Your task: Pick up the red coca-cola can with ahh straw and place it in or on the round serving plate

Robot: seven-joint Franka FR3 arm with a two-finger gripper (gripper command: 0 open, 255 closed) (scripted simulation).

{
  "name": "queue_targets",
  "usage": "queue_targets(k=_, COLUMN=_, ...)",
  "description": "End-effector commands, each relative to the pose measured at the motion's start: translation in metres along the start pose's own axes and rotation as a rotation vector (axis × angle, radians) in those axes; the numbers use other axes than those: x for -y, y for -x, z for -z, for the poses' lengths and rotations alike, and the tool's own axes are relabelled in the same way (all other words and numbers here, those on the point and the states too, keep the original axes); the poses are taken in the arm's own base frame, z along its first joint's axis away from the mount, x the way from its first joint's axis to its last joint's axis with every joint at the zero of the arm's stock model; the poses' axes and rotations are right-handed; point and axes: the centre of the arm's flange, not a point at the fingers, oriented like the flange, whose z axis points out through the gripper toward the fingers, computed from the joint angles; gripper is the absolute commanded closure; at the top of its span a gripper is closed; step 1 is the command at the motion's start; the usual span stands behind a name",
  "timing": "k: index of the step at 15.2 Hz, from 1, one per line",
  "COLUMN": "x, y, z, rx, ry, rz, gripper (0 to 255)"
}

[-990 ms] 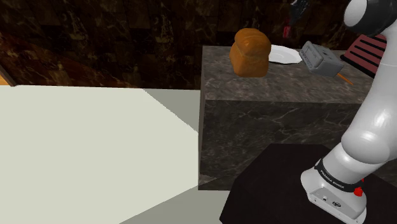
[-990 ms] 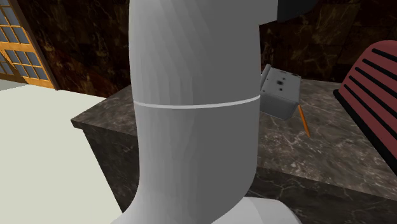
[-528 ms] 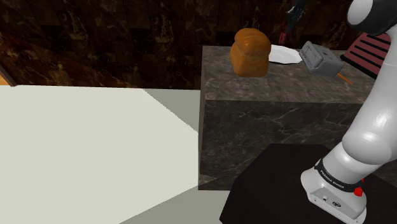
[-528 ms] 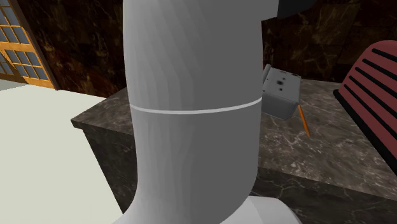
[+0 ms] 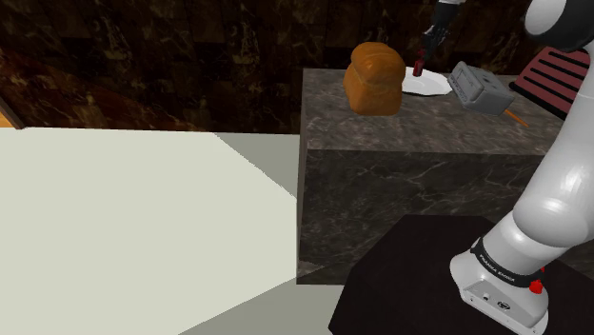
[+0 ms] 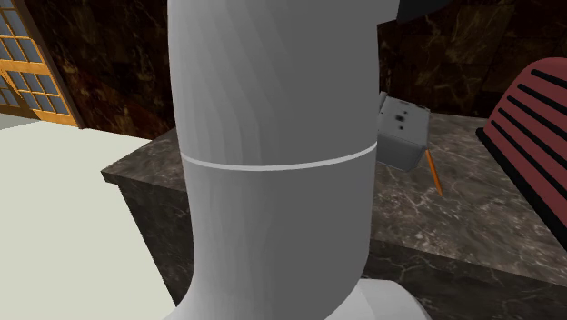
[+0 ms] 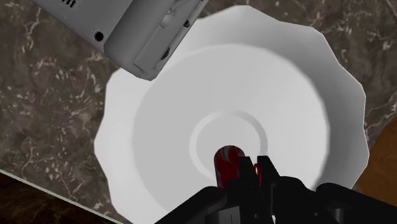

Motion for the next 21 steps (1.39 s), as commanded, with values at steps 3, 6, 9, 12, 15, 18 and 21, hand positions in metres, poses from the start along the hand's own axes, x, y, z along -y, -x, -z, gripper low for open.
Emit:
queue_targets(k=3, x=0.0, y=0.001, z=-0.012, rx=0.0, ry=0.0, rz=0.0, gripper=255)
queue_targets(k=6, x=0.0, y=0.001, z=-0.012, rx=0.0, ry=0.0, rz=0.0, gripper=255)
queue_targets(k=9, x=0.0, y=0.001, z=-0.012, rx=0.0, ry=0.0, rz=0.0, gripper=255)
queue_targets(k=12, x=0.0, y=0.001, z=-0.012, rx=0.0, ry=0.0, rz=0.0, gripper=0)
queue_targets(k=15, x=0.0, y=0.001, z=-0.012, rx=0.0, ry=0.0, rz=0.0, gripper=0)
queue_targets(k=18, x=0.0, y=0.001, z=0.028, rx=0.0, ry=0.0, rz=0.0, gripper=0)
queue_targets(k=21, x=0.0, y=0.001, z=0.038, rx=0.0, ry=0.0, rz=0.0, gripper=0)
